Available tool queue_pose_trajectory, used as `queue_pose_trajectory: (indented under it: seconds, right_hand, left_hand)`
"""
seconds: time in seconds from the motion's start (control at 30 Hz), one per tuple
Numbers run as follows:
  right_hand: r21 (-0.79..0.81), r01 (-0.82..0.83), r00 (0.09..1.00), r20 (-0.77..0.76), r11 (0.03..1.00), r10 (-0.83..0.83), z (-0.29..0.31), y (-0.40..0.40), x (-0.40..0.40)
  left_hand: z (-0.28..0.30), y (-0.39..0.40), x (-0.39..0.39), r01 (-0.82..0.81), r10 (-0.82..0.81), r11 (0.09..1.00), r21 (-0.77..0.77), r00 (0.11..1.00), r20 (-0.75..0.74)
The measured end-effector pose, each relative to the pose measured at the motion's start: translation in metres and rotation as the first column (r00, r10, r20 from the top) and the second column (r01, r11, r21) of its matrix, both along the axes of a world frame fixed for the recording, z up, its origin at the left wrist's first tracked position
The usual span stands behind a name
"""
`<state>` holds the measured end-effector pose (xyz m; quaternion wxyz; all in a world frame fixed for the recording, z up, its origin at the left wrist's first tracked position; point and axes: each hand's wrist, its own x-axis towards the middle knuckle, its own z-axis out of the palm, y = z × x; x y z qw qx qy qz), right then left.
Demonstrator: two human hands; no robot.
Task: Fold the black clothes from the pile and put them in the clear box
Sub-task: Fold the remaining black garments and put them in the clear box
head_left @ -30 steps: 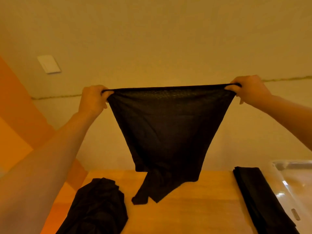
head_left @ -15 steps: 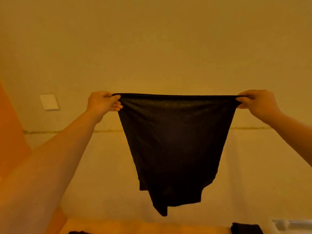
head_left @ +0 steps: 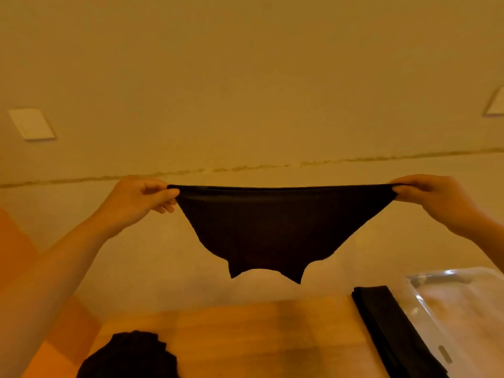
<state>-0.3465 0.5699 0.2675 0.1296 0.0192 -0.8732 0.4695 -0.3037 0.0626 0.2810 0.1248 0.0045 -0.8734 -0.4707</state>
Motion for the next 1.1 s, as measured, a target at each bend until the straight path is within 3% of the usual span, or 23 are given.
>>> queue_pose_trajectory:
  seconds: [0.13,0.27,0.37,0.47,0.53,0.63,0.67,0.73,0.83,0.87,0.93,1.0,1.1]
  right_hand:
    - [0.021,-0.001,0.983,0.181,1.0,-0.003,-0.065,0.0,0.06]
    - [0.041,-0.043,0.954,0.299,0.998,0.029,-0.119,-0.008,0.118]
    - [0.156,-0.175,0.941,0.317,0.972,0.118,-0.163,-0.009,0.154]
    - [0.34,-0.37,0.883,0.417,0.865,0.214,-0.23,0.02,0.176]
    - [0.35,-0.432,0.845,0.479,0.831,0.237,-0.265,0.036,0.188]
    - [0.488,-0.523,0.833,0.468,0.699,0.296,-0.273,0.034,0.213]
    - [0.571,-0.519,0.838,0.488,0.636,0.245,-0.276,0.039,0.219]
    - [0.413,-0.576,0.731,0.646,0.706,0.219,-0.289,0.054,0.24]
    - [0.374,-0.745,0.625,0.68,0.552,0.383,-0.295,0.045,0.256]
    - [0.375,-0.746,0.607,0.723,0.55,0.331,-0.293,0.04,0.262]
    - [0.425,-0.732,0.625,0.729,0.533,0.278,-0.295,0.036,0.273]
    - [0.516,-0.733,0.668,0.672,0.444,0.321,-0.3,0.04,0.279]
    - [0.506,-0.714,0.687,0.639,0.484,0.345,-0.305,0.046,0.288]
  left_hand:
    - [-0.078,-0.013,0.042,0.081,-0.07,0.989,-0.121,0.994,0.086]
    - [-0.154,-0.009,0.092,0.18,-0.168,0.983,-0.032,0.96,0.223]
    - [-0.202,0.002,0.132,0.242,-0.21,0.969,-0.044,0.907,0.365]
    - [-0.241,0.012,0.171,0.313,-0.247,0.947,-0.066,0.847,0.471]
    - [-0.262,0.018,0.195,0.36,-0.263,0.926,-0.117,0.835,0.484]
    - [-0.285,0.025,0.226,0.399,-0.233,0.883,-0.249,0.831,0.505]
    - [-0.291,0.029,0.236,0.417,-0.224,0.858,-0.301,0.83,0.511]
    - [-0.302,0.038,0.256,0.458,-0.216,0.795,-0.398,0.826,0.52]
    - [-0.316,0.054,0.285,0.448,-0.195,0.75,-0.486,0.853,0.485]
    - [-0.32,0.059,0.293,0.444,-0.189,0.741,-0.504,0.858,0.479]
    - [-0.327,0.068,0.307,0.433,-0.174,0.722,-0.539,0.868,0.465]
    - [-0.332,0.074,0.318,0.412,-0.158,0.718,-0.561,0.881,0.446]
    - [-0.335,0.08,0.328,0.4,-0.137,0.716,-0.572,0.884,0.447]
